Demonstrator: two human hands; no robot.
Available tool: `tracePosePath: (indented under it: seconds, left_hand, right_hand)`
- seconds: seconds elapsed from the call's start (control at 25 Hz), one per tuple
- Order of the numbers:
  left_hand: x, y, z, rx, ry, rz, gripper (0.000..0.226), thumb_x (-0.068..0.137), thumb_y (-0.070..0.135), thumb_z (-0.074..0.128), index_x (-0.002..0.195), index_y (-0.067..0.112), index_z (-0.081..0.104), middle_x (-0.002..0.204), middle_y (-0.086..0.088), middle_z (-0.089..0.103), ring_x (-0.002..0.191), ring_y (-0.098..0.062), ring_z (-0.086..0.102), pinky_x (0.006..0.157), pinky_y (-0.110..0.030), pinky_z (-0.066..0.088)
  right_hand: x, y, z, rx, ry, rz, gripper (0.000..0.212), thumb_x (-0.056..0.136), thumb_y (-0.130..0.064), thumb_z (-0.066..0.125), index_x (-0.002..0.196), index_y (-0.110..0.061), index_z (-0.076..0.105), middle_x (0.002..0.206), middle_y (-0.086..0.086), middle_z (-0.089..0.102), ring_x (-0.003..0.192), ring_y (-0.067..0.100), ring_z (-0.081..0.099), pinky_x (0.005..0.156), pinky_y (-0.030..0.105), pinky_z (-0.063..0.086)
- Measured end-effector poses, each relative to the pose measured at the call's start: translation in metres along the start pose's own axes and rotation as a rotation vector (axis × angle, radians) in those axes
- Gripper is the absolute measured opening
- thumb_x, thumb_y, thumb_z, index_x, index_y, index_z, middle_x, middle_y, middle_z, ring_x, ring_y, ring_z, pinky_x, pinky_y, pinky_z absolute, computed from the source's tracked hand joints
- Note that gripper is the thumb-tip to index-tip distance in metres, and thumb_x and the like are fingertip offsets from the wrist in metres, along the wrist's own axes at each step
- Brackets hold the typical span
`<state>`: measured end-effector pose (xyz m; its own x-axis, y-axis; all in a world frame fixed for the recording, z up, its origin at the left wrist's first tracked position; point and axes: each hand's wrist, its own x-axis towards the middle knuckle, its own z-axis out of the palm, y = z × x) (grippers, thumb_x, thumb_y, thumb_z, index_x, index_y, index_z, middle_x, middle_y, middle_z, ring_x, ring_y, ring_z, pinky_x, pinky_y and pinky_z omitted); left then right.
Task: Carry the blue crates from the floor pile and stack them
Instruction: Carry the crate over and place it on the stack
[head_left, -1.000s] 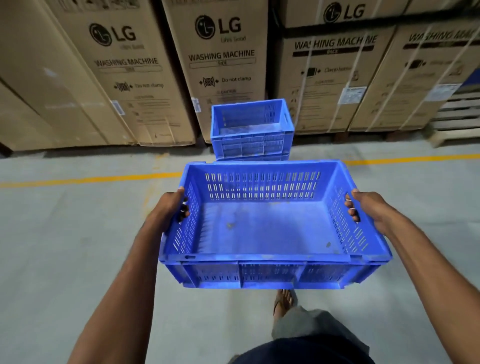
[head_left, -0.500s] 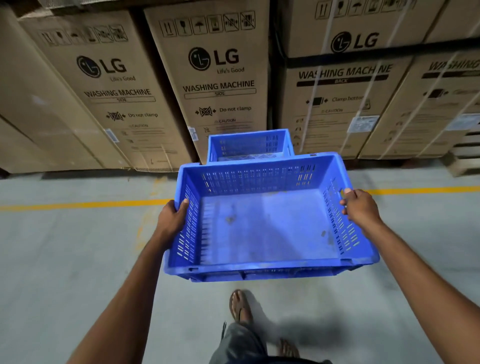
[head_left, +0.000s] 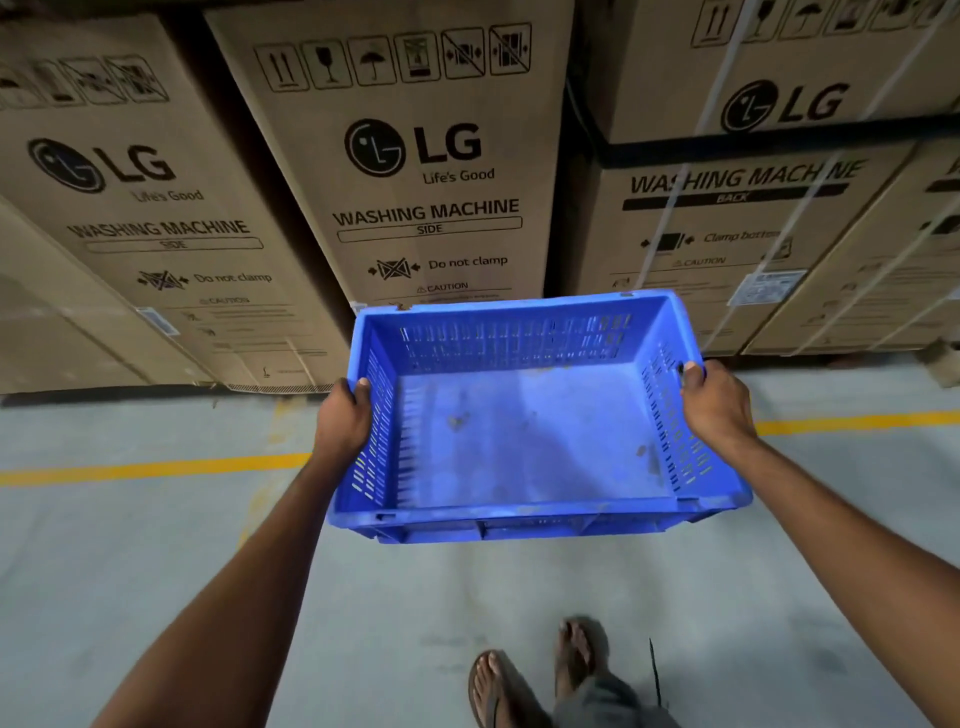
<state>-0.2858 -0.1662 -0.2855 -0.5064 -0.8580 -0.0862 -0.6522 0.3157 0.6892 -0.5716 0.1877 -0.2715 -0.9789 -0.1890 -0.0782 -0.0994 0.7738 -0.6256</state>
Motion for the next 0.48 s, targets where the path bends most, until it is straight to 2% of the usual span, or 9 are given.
tracePosePath:
  seconds: [0.2,0.48]
  left_hand:
    - [0.113,0.004,0.047,0.129,0.030,0.008,0.041,0.109,0.027,0.039,0.116,-0.011,0.052,0.115,-0.044,0.060,0.107,-0.057,0.058,0.084,-0.051,0.043]
    - [0.216,-0.009,0.102,0.233,0.064,-0.010,0.039,0.107,0.023,0.040,0.115,-0.013,0.051,0.113,-0.045,0.059,0.105,-0.059,0.058,0.084,-0.053,0.044]
  right_hand:
    - [0.110,-0.029,0.072,-0.073,0.018,-0.063,0.042,0.106,-0.027,0.039,0.113,0.010,0.058,0.114,0.039,0.062,0.107,0.052,0.060,0.086,0.049,0.046]
    - [0.209,-0.051,0.141,-0.145,0.027,-0.079,0.040,0.106,-0.028,0.040,0.115,0.006,0.059,0.114,0.037,0.064,0.105,0.050,0.062,0.082,0.047,0.049]
